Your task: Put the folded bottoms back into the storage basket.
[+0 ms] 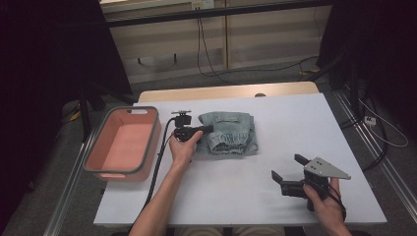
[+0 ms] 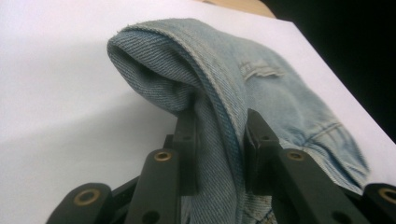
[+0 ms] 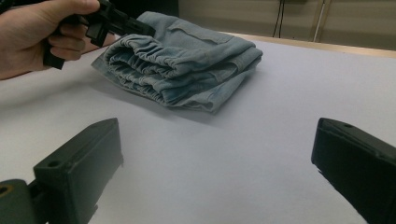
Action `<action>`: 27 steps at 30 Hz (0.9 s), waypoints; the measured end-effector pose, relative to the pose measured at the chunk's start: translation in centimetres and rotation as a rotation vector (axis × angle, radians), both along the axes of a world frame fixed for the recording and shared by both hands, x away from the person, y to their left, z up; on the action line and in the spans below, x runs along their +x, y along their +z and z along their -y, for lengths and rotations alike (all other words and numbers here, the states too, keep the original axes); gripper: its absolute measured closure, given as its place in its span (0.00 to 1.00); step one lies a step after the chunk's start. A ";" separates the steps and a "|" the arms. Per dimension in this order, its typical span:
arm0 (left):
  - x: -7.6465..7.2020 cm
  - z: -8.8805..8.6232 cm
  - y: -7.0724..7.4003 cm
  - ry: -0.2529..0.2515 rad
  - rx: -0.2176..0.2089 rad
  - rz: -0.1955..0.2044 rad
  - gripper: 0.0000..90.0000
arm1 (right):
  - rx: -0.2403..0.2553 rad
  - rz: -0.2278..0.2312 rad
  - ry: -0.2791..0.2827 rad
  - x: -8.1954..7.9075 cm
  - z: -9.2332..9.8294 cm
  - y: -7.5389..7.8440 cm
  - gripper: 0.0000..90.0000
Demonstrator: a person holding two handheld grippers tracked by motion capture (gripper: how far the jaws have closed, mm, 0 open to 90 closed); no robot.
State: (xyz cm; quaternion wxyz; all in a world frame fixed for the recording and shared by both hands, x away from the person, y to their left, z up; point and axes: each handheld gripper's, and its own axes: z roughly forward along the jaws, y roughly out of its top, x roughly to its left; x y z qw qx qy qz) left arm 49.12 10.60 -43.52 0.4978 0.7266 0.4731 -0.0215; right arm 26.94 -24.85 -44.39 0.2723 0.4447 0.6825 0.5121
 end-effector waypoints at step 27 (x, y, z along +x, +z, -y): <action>-1.9 -3.0 5.8 -0.076 0.033 0.137 0.80 | -0.002 0.003 -0.015 0.0 0.2 0.0 0.02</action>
